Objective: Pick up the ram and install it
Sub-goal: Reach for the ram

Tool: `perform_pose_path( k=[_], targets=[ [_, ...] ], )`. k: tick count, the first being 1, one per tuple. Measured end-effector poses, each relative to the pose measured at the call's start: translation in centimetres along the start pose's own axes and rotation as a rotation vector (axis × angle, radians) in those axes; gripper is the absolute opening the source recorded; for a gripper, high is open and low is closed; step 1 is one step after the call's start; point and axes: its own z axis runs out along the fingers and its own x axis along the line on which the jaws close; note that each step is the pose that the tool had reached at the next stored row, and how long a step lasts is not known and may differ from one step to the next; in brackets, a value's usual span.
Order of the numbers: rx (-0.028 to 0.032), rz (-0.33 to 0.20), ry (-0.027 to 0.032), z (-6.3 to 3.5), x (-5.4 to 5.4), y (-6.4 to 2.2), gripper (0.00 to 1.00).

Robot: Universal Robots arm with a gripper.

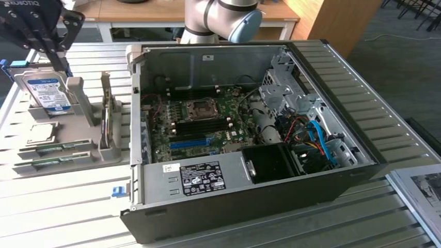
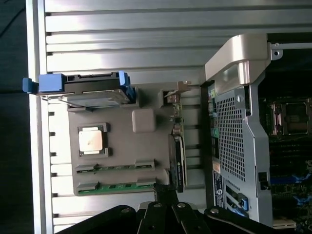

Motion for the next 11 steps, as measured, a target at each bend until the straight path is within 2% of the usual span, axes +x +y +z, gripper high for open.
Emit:
perform_pose_path(
  k=[11],
  targets=[
    [0.0000,0.000,-0.0001,-0.09,3.1,-0.23,0.10]
  ],
)
